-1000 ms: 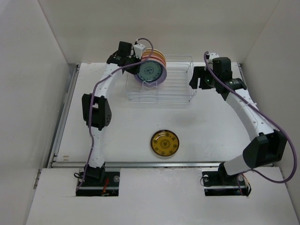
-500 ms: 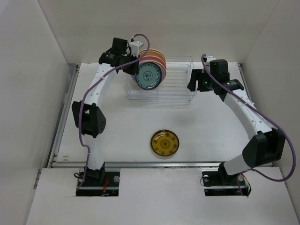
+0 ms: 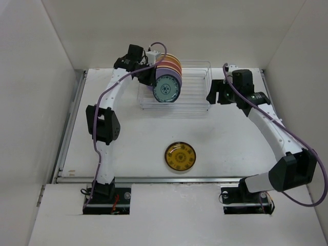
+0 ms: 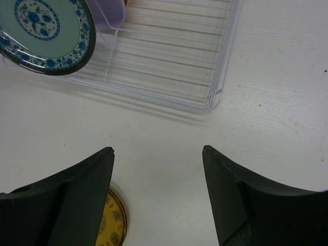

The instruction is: Unload the plates from the dish rack

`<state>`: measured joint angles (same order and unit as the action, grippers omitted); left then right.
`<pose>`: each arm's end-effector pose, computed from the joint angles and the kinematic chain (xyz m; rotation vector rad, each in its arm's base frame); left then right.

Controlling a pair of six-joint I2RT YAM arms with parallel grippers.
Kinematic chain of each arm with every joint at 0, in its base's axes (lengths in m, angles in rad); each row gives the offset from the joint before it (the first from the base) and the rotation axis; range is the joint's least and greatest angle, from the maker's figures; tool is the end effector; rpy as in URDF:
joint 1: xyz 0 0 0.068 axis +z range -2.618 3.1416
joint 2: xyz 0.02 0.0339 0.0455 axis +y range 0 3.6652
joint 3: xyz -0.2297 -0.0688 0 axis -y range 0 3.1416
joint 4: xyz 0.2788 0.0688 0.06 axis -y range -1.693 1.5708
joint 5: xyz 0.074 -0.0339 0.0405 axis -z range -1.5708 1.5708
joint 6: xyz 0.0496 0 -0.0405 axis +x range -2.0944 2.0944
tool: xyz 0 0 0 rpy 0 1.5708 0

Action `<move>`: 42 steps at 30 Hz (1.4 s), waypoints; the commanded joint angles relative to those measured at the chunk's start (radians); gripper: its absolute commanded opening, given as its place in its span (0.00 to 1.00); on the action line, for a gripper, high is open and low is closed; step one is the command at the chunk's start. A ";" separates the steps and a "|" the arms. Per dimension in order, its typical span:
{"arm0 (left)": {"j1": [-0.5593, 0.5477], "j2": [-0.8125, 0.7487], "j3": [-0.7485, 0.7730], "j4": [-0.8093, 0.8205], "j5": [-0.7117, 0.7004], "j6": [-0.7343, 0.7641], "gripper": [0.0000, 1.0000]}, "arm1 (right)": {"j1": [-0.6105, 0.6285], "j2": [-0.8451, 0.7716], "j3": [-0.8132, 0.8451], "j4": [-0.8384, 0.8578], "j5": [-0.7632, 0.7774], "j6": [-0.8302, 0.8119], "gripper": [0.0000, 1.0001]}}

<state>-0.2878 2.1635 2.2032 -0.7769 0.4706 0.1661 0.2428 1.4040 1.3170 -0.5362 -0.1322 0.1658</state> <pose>0.4846 -0.1669 0.2956 0.7457 2.1582 -0.6045 0.3526 0.0941 0.3037 -0.1601 2.2069 0.3734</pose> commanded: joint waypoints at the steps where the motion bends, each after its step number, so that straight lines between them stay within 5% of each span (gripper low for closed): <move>1: -0.007 -0.143 0.001 -0.097 0.134 0.035 0.00 | 0.006 -0.059 -0.016 0.025 -0.012 0.017 0.76; 7: -0.028 -0.168 -0.039 -0.223 0.226 0.053 0.00 | 0.006 -0.068 -0.035 0.036 -0.033 0.035 0.75; 15: -0.028 -0.203 -0.142 0.030 0.017 -0.103 0.00 | 0.006 -0.077 -0.053 0.045 -0.053 0.035 0.75; 21: -0.100 -0.183 -0.144 -0.241 0.288 0.093 0.00 | 0.006 -0.086 -0.064 0.025 -0.053 0.035 0.75; 22: -0.120 -0.183 -0.201 -0.353 0.318 0.216 0.00 | 0.006 -0.095 -0.064 0.025 -0.053 0.035 0.75; 26: -0.264 -0.183 -0.376 -0.498 0.266 0.444 0.00 | 0.006 -0.086 -0.084 0.025 -0.064 0.047 0.75; 37: -0.409 -0.103 -0.465 -0.340 0.142 0.325 0.00 | 0.006 -0.046 -0.084 0.036 -0.073 0.057 0.75; 42: -0.409 -0.084 -0.465 -0.297 0.131 0.291 0.28 | 0.006 -0.046 -0.096 0.054 -0.041 0.057 0.75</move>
<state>-0.6971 2.0785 1.7180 -1.0859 0.6006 0.4744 0.2428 1.3605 1.2251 -0.5251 -0.1886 0.2142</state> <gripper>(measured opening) 0.263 0.748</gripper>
